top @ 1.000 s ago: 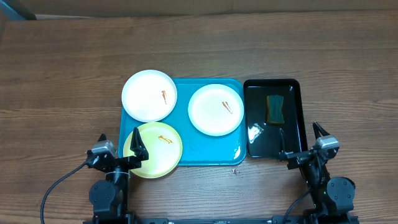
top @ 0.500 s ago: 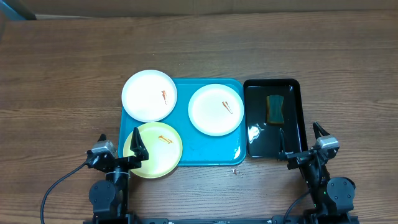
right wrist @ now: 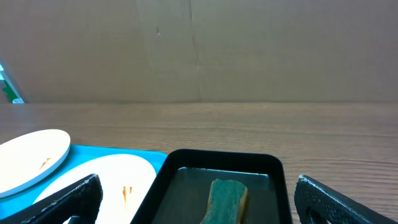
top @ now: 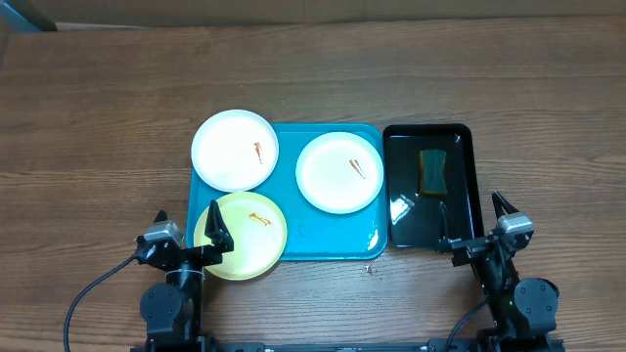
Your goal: Clean dirty plates on tray and stack at the side
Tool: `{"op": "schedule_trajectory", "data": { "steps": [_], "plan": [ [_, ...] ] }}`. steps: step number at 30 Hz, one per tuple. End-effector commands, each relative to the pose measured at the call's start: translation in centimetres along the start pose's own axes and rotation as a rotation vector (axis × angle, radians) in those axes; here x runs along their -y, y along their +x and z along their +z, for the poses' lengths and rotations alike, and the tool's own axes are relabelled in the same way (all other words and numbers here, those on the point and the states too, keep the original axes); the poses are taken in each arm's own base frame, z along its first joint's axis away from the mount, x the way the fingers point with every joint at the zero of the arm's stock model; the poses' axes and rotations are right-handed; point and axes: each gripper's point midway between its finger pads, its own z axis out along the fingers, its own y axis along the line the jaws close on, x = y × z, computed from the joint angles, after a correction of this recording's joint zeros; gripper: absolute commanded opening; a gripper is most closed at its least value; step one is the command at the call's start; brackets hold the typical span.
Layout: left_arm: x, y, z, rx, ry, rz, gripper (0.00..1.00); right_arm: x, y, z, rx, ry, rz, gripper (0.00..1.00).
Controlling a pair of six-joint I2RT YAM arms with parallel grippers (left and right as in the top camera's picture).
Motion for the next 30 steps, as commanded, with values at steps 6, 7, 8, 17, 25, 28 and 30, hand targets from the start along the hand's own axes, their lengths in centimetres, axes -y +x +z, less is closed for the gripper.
{"op": "schedule_trajectory", "data": {
  "steps": [6,7,8,17,25,28,30],
  "plan": [
    [3.7,-0.8,-0.6,-0.005,0.202,0.013,1.00,-1.1,-0.5,-0.1,0.019,-0.063,0.070,1.00],
    [4.4,-1.4,-0.8,0.001,0.236,0.016,1.00,-1.2,-0.8,-0.2,0.016,-0.067,0.101,1.00],
    [5.0,-2.1,-1.2,0.006,0.260,0.019,1.00,-1.4,-1.2,-0.4,0.007,-0.075,0.122,1.00],
    [9.3,-10.3,-4.2,-0.173,0.323,0.047,1.00,-2.6,-10.3,-2.9,-0.069,-0.064,0.138,1.00],
    [12.3,-13.1,-3.1,-0.747,0.338,0.018,1.00,-2.7,-14.7,0.2,-0.511,-0.013,0.122,1.00],
    [13.0,-13.4,-1.3,-0.930,0.311,-0.047,1.00,-2.8,-15.3,2.5,-0.685,-0.008,0.154,1.00],
    [13.2,-13.3,0.5,-0.999,0.299,-0.094,1.00,-3.8,-15.9,4.4,-0.753,-0.058,0.190,1.00]
  ]
}}
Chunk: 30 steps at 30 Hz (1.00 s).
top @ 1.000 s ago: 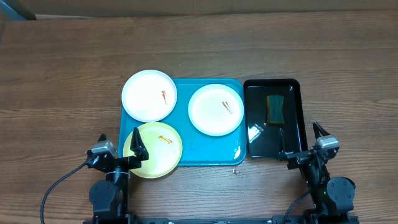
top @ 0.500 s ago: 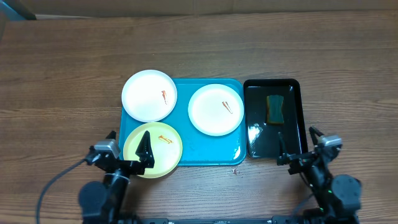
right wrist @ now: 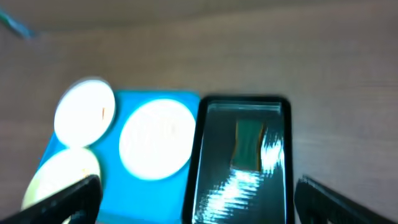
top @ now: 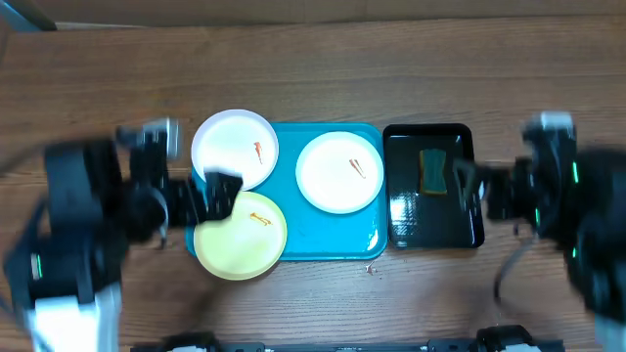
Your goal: Clean dirty plates on tray and stack at the side
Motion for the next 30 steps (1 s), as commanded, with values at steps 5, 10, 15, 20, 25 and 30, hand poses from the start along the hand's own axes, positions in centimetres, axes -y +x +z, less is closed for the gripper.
{"op": "schedule_trajectory", "data": {
  "steps": [5,10,15,20,25,30],
  "plan": [
    [-0.6,-2.0,6.8,-0.257,0.080,-0.162,0.97,-3.9,-3.0,4.6,-0.230,-0.226,0.050,1.00],
    [-2.1,1.5,13.1,-0.459,-0.042,-0.153,0.81,-0.6,-1.4,9.6,-0.363,-0.074,0.117,0.90],
    [-1.7,4.0,19.1,-0.528,-0.141,-0.095,0.66,3.0,0.9,13.4,-0.470,0.104,0.181,0.83],
    [-1.4,5.5,23.3,-0.550,-0.249,-0.040,0.62,4.4,4.7,17.1,-0.614,0.138,0.207,0.84],
    [-2.5,6.4,26.5,-0.556,-0.331,-0.072,0.69,6.2,8.2,21.3,-0.681,0.173,0.223,0.83],
    [-3.2,6.7,28.5,-0.562,-0.335,-0.074,0.68,9.2,10.9,23.4,-0.674,0.308,0.238,0.77]
  ]
}}
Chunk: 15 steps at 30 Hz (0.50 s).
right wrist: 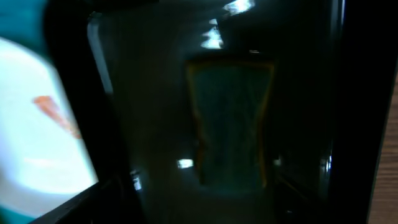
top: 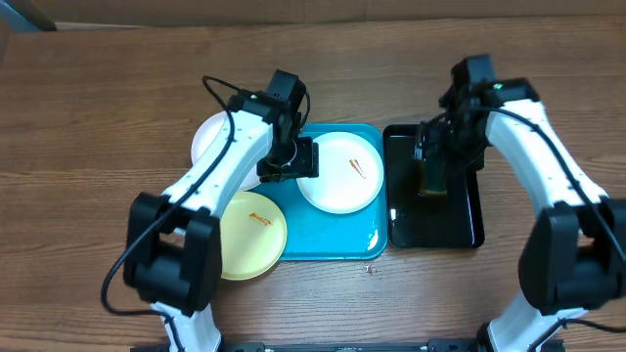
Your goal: Clean dirty plates on tray and stack at the side
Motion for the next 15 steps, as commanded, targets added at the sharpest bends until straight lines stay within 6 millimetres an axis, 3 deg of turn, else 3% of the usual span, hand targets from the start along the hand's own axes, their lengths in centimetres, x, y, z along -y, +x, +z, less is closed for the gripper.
{"op": "schedule_trajectory", "data": {
  "steps": [1,11,12,13,14,15],
  "plan": [
    [-0.8,-0.4,1.2,-0.002,-0.037,-0.039,0.68,2.3,0.2,1.4,0.027,0.105,0.056,0.75],
    [-0.9,-0.5,2.3,-0.014,-0.047,-0.036,0.69,2.7,3.4,6.8,-0.011,0.041,0.059,0.67],
    [-0.8,-0.6,2.3,-0.011,-0.045,-0.036,0.70,2.8,3.7,7.1,-0.018,0.043,0.060,0.56],
    [-0.8,-0.7,2.3,-0.009,-0.044,-0.036,0.69,2.9,4.0,7.2,-0.025,0.045,0.061,0.31],
    [-0.8,-0.7,2.3,-0.007,-0.043,-0.035,0.69,3.0,4.2,7.3,-0.031,0.047,0.062,0.14],
    [-0.8,-0.8,2.3,-0.004,-0.042,-0.034,0.69,3.1,4.5,7.3,-0.044,0.051,0.064,0.04]
  ]
}}
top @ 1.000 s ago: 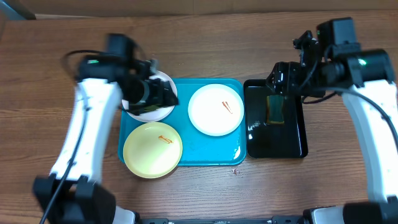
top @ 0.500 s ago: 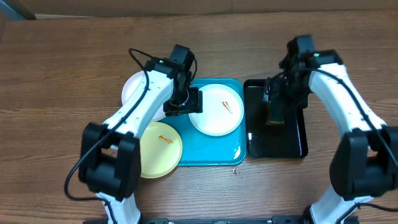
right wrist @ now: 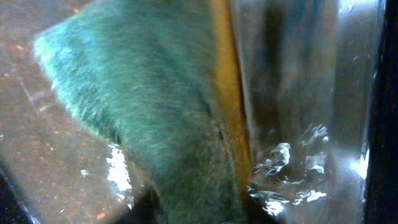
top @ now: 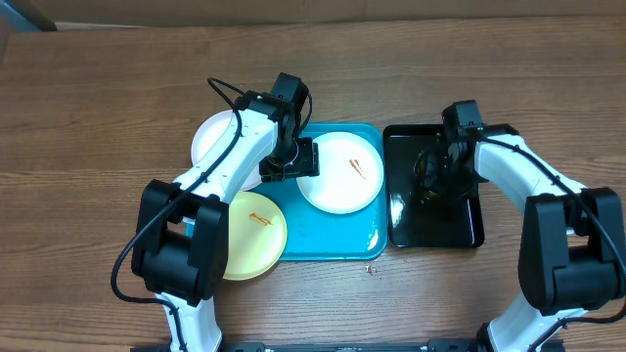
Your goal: Clean dirty plates on tray and stack at the side
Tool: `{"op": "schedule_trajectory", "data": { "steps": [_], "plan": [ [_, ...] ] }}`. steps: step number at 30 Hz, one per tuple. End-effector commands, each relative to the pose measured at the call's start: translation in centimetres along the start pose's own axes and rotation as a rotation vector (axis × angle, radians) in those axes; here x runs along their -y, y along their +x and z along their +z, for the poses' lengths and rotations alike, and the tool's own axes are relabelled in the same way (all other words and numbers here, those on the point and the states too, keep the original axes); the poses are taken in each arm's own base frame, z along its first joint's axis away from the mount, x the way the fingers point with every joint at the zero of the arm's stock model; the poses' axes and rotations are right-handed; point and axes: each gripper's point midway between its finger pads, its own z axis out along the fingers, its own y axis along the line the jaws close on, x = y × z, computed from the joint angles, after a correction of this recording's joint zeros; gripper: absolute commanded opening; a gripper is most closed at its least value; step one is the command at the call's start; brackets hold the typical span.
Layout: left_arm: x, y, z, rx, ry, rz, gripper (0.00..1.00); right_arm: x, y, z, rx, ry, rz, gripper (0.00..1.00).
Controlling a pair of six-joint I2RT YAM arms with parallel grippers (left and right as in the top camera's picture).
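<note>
A blue tray (top: 323,240) holds a white plate (top: 339,176) with an orange smear. A second smeared white plate (top: 220,147) overlaps the tray's left rim, and a yellow plate (top: 252,235) lies at its lower left. My left gripper (top: 299,160) sits at the left rim of the middle white plate; its jaws are not readable. My right gripper (top: 434,174) is down in the black tray (top: 460,230) of water. The green and yellow sponge (right wrist: 155,106) fills the right wrist view, tilted and pinched at the bottom between dark fingers, with water rippling beside it.
Wooden table (top: 98,98) all around. A small dark speck (top: 369,266) lies in front of the blue tray. The left arm's cable (top: 223,93) loops above the upper white plate.
My right gripper has dropped from just above the sponge into the water and closed on it. The left gripper stays at the middle white plate's left rim.
Both arms were parked at the table's front edge with grippers open. Then both were moving out over the trays. Later the left gripper was at the middle white plate and the right hovered open over the sponge, which it now grips.
</note>
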Motion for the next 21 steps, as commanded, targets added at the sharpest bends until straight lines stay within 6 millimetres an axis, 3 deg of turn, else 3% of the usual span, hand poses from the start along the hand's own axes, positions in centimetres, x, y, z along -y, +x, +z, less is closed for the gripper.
{"op": "schedule_trajectory", "data": {
  "steps": [1,2,5,6,9,12,21],
  "plan": [
    [-0.4,0.0,0.8,-0.007,-0.019,-0.015,0.69,0.1,1.6,0.5,-0.056,-0.011,0.013,0.04],
    [-0.4,0.0,0.8,-0.008,-0.019,-0.015,0.69,-0.1,1.9,0.2,-0.075,-0.023,0.015,0.04],
    [-0.4,0.0,0.8,-0.008,-0.020,-0.015,0.70,-1.0,2.3,-1.4,-0.130,-0.052,0.022,0.30],
    [-0.4,0.0,0.8,-0.007,-0.020,-0.015,0.70,-1.1,2.2,-2.0,-0.137,-0.054,0.023,0.35],
    [-0.4,-0.1,0.8,-0.007,-0.019,-0.015,0.69,-1.4,1.3,-3.6,-0.126,-0.047,0.015,0.46],
    [-0.2,0.3,0.9,-0.016,-0.022,-0.008,0.68,-0.9,-0.4,-3.7,-0.058,-0.008,0.006,0.59],
    [-0.1,1.3,2.7,-0.005,-0.063,0.007,0.67,-0.9,-1.1,-2.7,-0.007,-0.002,-0.001,0.60]
  ]
}}
